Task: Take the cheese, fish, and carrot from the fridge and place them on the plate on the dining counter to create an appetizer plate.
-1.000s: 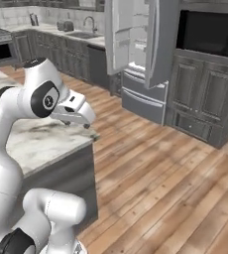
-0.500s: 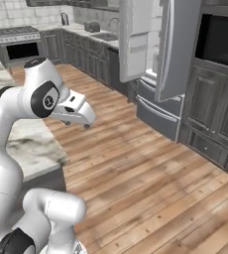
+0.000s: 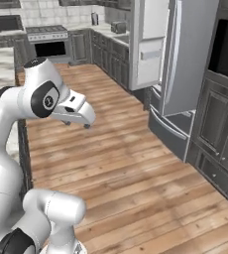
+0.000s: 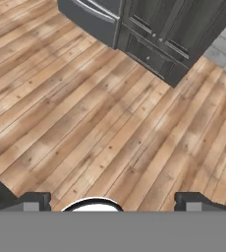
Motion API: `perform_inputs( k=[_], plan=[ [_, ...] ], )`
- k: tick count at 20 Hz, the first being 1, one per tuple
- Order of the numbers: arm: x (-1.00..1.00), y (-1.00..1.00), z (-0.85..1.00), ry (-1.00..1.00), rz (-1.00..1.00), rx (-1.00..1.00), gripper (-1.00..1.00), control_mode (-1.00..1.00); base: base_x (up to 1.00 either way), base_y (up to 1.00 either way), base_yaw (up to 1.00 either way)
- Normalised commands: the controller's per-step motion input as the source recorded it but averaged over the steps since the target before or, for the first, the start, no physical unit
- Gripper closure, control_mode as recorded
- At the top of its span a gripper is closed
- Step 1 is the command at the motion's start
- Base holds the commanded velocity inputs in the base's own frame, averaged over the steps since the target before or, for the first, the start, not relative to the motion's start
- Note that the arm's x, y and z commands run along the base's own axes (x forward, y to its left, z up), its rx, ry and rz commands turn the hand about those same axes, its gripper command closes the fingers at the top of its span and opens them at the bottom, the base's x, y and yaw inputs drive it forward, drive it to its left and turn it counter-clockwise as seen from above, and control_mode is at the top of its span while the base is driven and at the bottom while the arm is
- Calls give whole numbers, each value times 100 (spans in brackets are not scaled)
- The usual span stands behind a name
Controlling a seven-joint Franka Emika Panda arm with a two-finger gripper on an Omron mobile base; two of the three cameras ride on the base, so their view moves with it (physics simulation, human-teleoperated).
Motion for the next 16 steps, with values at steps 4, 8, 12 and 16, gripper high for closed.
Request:
perform_inputs(
  k=[4,8,12,16],
  plan=[
    [0,0,0,0,0,0,-100,100,100,-75,37],
    [0,0,0,0,0,0,-100,100,100,-69,35],
    [0,0,0,0,0,0,-100,100,100,-66,32],
    [0,0,0,0,0,0,-100,100,100,-57,27]
  ],
)
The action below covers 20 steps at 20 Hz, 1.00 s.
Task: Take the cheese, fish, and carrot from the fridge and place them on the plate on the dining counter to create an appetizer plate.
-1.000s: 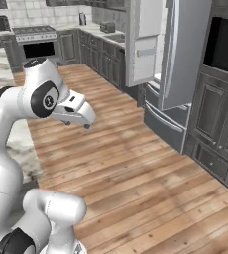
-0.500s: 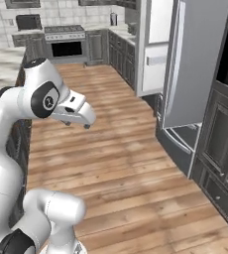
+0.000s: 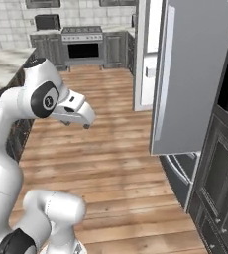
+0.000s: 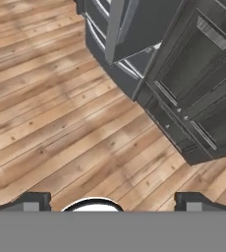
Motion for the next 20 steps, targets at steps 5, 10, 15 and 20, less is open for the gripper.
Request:
perform_inputs(
  k=[5,10,15,20],
  plan=[
    [0,0,0,0,0,0,-100,100,100,-17,5],
    [0,0,0,0,0,0,-100,100,100,0,-7],
    [0,0,0,0,0,0,-100,100,100,0,-31],
    [0,0,0,0,0,0,-100,100,100,4,-48]
  ],
)
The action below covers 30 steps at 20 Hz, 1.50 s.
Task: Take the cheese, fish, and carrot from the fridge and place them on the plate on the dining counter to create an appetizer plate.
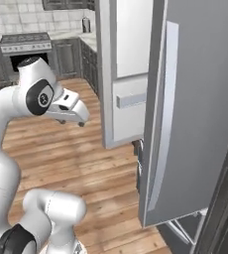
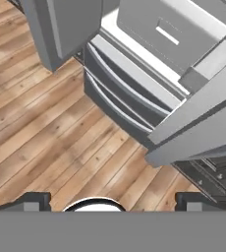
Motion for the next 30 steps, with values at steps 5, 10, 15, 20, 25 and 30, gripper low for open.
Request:
perform_inputs(
  k=[5,10,15,20,25,30],
  plan=[
    [0,0,0,0,0,0,-100,100,96,8,-51],
    [0,0,0,0,0,0,-100,100,92,13,-53],
    [0,0,0,0,0,0,-100,100,85,6,-54],
    [0,0,0,0,0,0,-100,100,68,6,-53],
    [0,0,0,0,0,0,-100,100,51,28,-50],
    [0,0,0,0,0,0,-100,100,22,54,-45]
  ],
)
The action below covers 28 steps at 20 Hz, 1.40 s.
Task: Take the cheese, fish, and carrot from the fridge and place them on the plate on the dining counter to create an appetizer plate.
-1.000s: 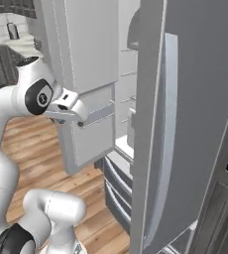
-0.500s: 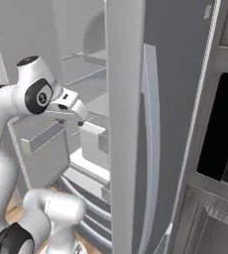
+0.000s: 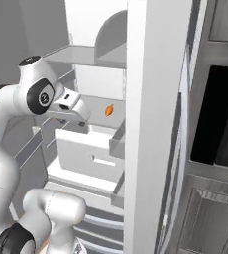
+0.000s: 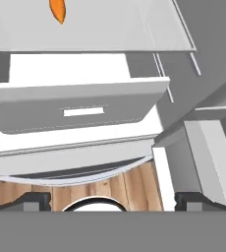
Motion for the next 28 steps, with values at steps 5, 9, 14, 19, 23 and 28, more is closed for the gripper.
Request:
perform_inputs(
  k=[5,9,14,19,23,28],
  plan=[
    [0,0,0,0,0,0,-100,100,52,41,-31],
    [0,0,0,0,0,0,-100,100,100,1,-7],
    [0,0,0,0,0,0,-100,100,90,0,1],
    [73,0,-16,1,11,1,-100,-100,15,0,1],
    [100,-1,-40,1,21,2,-100,-100,0,0,0],
    [100,0,-51,6,20,2,-100,-100,0,0,0]
  ],
)
